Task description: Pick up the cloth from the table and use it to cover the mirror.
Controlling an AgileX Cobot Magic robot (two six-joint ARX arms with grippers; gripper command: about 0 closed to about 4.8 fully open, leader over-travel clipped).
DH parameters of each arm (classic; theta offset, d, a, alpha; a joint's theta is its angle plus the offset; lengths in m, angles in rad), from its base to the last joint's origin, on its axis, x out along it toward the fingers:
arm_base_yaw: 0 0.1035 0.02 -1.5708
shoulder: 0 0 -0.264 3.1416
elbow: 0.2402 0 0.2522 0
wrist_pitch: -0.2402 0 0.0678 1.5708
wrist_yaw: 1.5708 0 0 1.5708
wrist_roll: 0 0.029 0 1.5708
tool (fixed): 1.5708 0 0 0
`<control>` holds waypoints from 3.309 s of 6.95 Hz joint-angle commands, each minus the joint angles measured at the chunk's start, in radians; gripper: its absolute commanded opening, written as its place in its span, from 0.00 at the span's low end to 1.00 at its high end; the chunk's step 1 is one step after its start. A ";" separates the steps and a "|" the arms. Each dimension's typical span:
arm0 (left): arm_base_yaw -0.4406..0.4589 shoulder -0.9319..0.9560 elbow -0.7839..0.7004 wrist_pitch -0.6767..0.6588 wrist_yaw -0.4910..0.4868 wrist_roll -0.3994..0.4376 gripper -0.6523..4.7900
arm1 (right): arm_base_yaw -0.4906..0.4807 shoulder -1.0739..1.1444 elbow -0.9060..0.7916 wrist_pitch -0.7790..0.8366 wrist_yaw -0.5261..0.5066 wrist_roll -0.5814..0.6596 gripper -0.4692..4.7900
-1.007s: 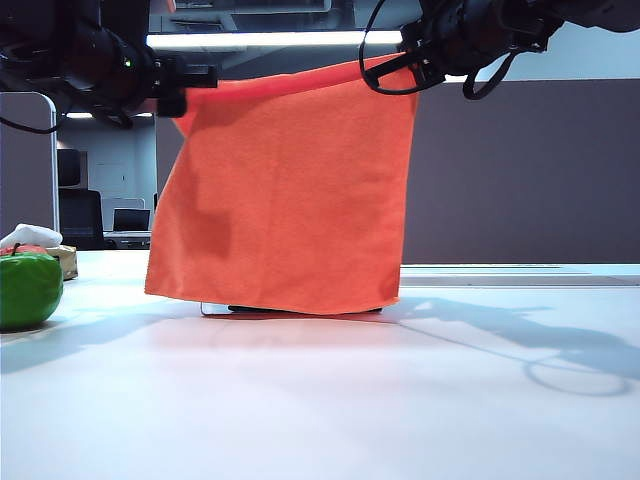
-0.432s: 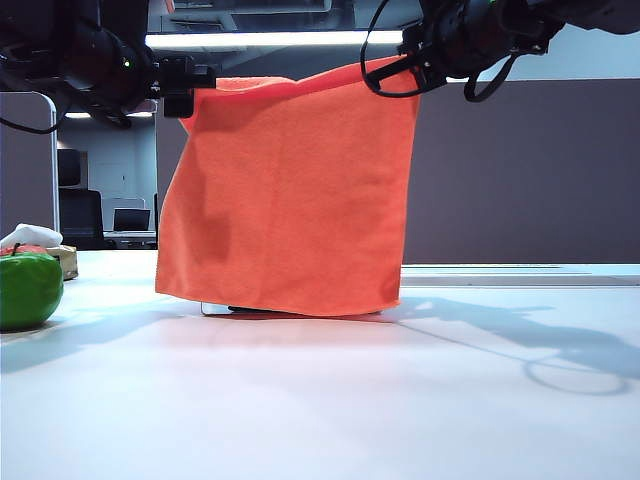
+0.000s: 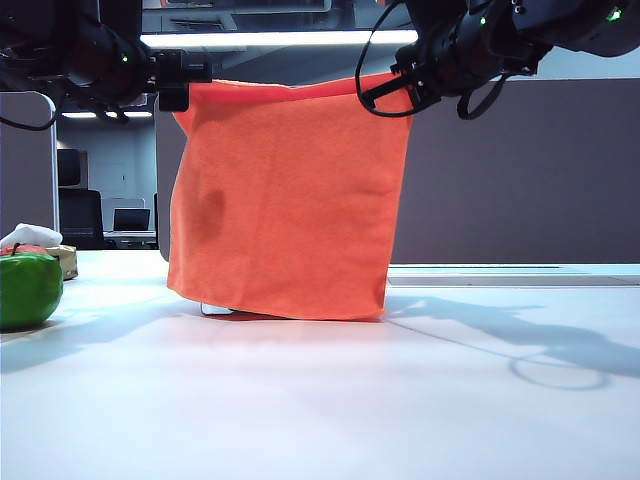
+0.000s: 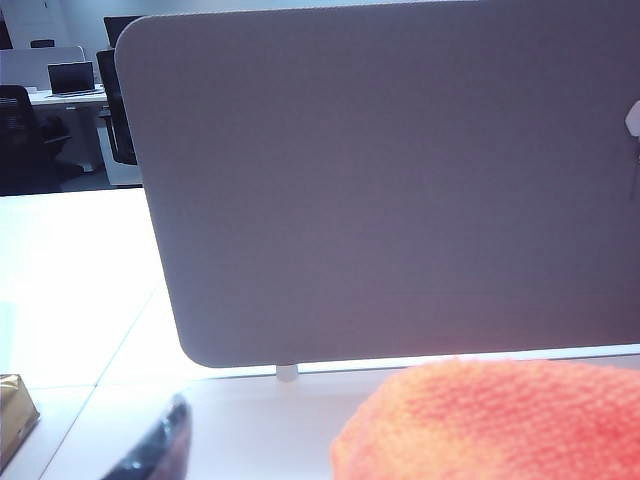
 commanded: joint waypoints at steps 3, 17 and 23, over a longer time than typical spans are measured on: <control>0.000 -0.002 0.004 0.002 -0.006 0.000 0.69 | -0.014 0.046 0.101 -0.039 0.006 0.001 0.08; 0.000 0.105 0.113 -0.375 -0.054 0.001 0.62 | -0.103 0.058 0.101 -0.301 -0.028 0.001 0.38; -0.001 0.104 0.113 -0.080 -0.278 0.001 0.61 | -0.103 0.058 0.103 -0.131 -0.036 0.002 0.39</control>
